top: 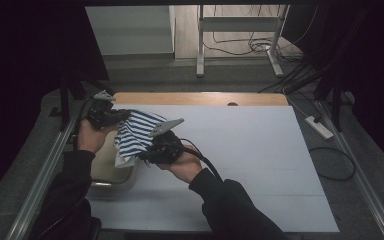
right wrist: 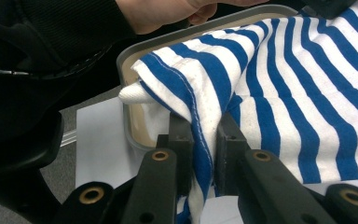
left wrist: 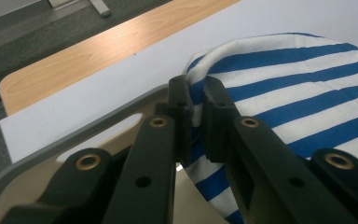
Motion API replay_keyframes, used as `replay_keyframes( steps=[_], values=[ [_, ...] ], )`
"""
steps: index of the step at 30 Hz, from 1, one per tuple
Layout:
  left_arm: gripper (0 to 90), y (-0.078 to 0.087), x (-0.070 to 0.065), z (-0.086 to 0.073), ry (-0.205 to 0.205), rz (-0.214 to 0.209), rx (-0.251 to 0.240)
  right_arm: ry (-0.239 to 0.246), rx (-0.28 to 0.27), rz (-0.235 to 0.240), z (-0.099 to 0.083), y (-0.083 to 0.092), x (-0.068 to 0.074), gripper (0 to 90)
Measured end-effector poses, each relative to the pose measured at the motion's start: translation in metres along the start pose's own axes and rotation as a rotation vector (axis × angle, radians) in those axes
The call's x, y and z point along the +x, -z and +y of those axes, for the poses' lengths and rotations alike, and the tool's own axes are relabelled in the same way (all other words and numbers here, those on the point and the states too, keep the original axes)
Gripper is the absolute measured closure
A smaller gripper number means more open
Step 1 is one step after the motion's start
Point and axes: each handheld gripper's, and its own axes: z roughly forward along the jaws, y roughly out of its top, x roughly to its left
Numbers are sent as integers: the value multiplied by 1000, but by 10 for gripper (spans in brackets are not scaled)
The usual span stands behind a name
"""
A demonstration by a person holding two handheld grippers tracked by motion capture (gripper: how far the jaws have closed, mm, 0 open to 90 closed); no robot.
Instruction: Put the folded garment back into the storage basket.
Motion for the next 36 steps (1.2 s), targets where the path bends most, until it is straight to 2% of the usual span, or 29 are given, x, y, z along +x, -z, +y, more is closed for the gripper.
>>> replay_keyframes(
  steps=[15, 36],
  values=[
    [834, 16, 24, -16, 40, 37, -3, 15, 11, 18, 14, -29, 8, 801],
    [834, 32, 50, -40, 93, 81, -9, 47, 40, 38, 27, -67, 17, 801]
  ],
)
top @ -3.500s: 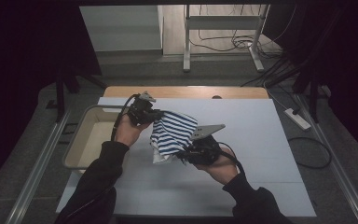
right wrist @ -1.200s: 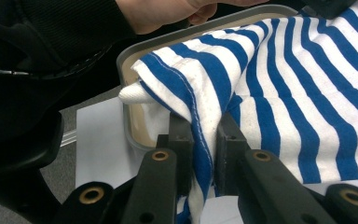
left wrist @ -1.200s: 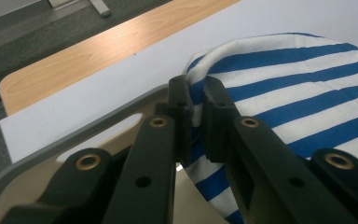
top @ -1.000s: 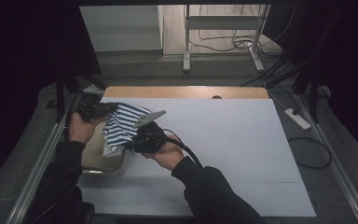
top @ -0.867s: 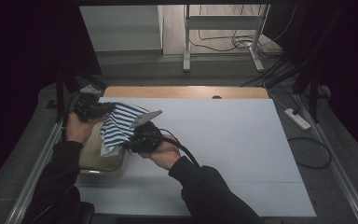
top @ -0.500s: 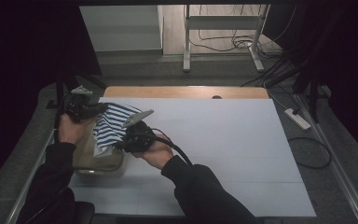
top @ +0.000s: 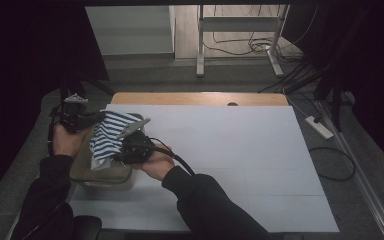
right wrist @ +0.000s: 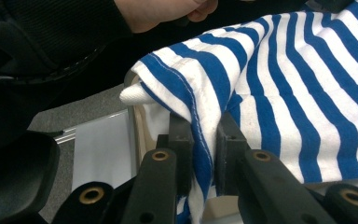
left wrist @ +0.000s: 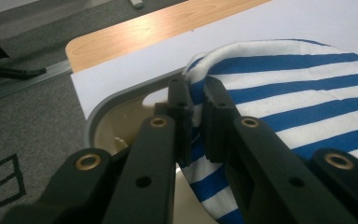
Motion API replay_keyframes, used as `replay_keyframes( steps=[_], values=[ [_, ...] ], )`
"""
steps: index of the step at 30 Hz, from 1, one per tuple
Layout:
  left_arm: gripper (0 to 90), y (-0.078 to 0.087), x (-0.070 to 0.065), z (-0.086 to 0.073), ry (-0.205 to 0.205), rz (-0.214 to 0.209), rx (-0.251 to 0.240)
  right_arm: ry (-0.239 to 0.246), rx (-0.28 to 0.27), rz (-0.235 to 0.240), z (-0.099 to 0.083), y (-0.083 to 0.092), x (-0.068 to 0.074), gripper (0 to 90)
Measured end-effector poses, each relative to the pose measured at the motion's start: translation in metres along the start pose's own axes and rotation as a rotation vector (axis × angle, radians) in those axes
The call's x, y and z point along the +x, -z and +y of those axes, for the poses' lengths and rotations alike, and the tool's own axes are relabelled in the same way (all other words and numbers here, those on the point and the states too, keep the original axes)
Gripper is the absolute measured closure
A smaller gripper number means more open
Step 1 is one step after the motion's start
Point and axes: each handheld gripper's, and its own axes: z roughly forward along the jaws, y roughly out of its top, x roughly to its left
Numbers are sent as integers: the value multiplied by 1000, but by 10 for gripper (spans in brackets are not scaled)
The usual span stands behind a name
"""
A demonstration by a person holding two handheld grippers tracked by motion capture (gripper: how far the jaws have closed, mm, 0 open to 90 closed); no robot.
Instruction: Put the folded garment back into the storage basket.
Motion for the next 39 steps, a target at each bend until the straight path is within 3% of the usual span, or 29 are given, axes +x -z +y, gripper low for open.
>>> replay_keyframes(
  steps=[11, 24, 39],
  values=[
    [834, 1, 12, -11, 25, 16, 19, 1, 20, 8, 2, -16, 2, 801],
    [834, -14, 18, -24, 54, 14, 59, -14, 59, -1, -10, -34, -1, 800],
    [833, -31, 21, -31, 47, 19, 127, -22, 100, -30, -22, -49, -2, 797]
  ],
)
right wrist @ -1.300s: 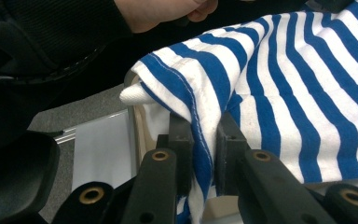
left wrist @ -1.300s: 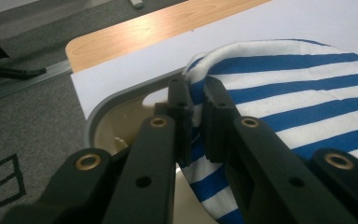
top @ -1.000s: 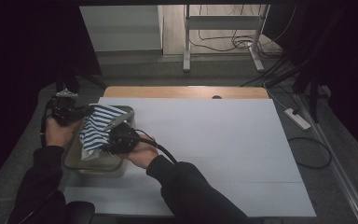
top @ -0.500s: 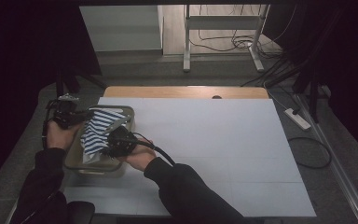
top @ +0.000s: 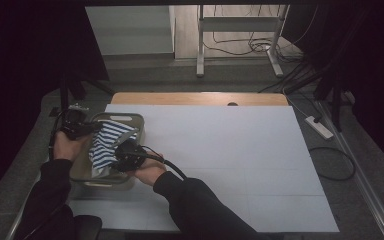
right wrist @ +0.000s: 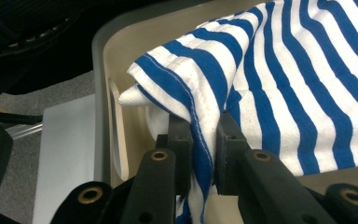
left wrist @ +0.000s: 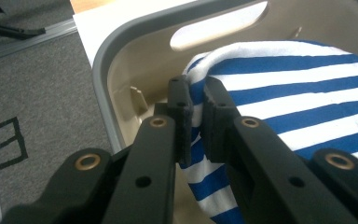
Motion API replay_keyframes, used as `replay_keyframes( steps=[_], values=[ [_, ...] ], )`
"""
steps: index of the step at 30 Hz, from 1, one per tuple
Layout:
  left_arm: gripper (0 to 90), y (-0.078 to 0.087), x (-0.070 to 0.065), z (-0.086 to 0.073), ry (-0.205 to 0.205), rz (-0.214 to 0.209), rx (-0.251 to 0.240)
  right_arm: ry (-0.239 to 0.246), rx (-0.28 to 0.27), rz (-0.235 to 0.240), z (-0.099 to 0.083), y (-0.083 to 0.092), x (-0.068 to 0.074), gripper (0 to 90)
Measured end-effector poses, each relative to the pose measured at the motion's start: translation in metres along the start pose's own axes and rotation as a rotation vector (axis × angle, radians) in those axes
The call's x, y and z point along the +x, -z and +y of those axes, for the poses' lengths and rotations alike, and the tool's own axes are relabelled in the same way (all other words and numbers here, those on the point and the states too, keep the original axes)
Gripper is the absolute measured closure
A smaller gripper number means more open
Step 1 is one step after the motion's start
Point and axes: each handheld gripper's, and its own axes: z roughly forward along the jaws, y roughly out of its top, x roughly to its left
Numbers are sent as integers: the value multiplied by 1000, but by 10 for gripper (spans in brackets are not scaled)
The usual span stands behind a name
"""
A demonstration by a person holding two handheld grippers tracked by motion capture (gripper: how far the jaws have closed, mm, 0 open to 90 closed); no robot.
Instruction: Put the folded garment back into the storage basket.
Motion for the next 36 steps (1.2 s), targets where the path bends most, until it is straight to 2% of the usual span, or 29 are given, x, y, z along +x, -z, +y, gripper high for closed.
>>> replay_keyframes(
  steps=[5, 6, 7, 8, 9, 10, 11, 18, 24, 27, 33, 36],
  values=[
    [830, -2, 1, 0, -3, 1, 8, 3, 12, -12, -2, -4, 0, 787],
    [825, -2, 1, 0, -8, 3, 14, 1, 17, -11, -2, -5, 0, 764],
    [793, -3, 0, 0, -14, 13, 20, -5, 23, -12, -3, -6, 0, 675],
    [793, -4, 1, 0, -19, 20, 20, -5, 23, -12, -3, -6, 0, 675],
    [734, -4, 1, -1, -13, 22, 15, -11, 12, -12, -4, -4, 0, 617],
    [717, -4, 1, -1, -13, 22, 15, -11, 12, -12, -4, -4, 0, 617],
    [704, -4, 2, -1, -10, 25, 3, -7, 9, -27, -3, -3, 0, 567],
    [613, -2, 3, -2, 3, 30, -18, -18, -12, -29, -2, 3, -3, 487],
    [525, 2, 2, -3, 31, 25, -35, -18, -20, -31, -3, 12, -3, 408],
    [492, 3, 0, -1, 38, 23, -36, -16, -29, -17, -3, 16, -4, 371],
    [442, 6, -4, 2, 42, 27, -44, -9, -30, -16, -3, 23, -4, 295],
    [390, 7, -7, 4, 51, 28, -53, -14, -19, -23, -4, 28, -6, 259]
  ],
)
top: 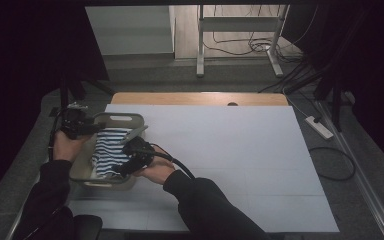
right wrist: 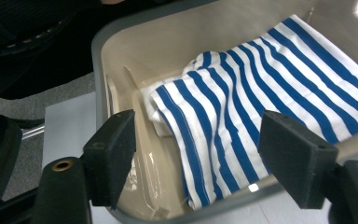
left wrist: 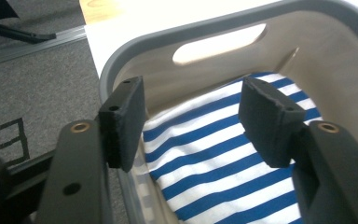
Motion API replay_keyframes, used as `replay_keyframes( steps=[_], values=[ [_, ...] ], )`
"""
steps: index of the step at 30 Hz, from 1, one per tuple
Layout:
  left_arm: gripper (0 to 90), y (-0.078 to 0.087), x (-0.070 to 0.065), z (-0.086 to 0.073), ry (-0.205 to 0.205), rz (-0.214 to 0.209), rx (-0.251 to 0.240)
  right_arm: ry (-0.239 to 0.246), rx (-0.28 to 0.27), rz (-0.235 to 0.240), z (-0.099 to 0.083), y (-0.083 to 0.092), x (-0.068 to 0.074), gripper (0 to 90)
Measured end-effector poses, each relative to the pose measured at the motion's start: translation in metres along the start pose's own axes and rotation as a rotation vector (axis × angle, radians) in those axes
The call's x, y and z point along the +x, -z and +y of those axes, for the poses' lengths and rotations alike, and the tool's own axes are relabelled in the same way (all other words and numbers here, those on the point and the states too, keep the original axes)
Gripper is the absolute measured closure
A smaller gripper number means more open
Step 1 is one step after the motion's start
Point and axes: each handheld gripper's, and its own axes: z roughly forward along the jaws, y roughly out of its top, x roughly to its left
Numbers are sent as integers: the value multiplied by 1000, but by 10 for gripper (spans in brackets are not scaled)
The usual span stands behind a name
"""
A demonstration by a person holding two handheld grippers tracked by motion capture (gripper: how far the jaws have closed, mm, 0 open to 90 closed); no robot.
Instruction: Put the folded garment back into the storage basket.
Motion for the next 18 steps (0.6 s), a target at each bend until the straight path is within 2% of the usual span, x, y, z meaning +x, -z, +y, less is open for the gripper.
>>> replay_keyframes(
  steps=[5, 7, 10, 13, 18],
  values=[
    [332, 2, -5, 3, 7, -4, -14, -7, 2, 2, -2, 9, -4, 196],
    [280, 3, -8, 4, 20, -12, -26, -5, 6, 4, -4, 15, -6, 164],
    [237, 3, -11, 4, 39, -28, -32, -6, 22, -3, -6, 19, -8, 154],
    [210, 4, -15, 5, 35, -35, -36, 1, 26, -21, -9, 25, -11, 144],
    [152, 5, -23, 6, 41, -52, -45, -17, 20, -21, -13, 34, -16, 131]
  ],
)
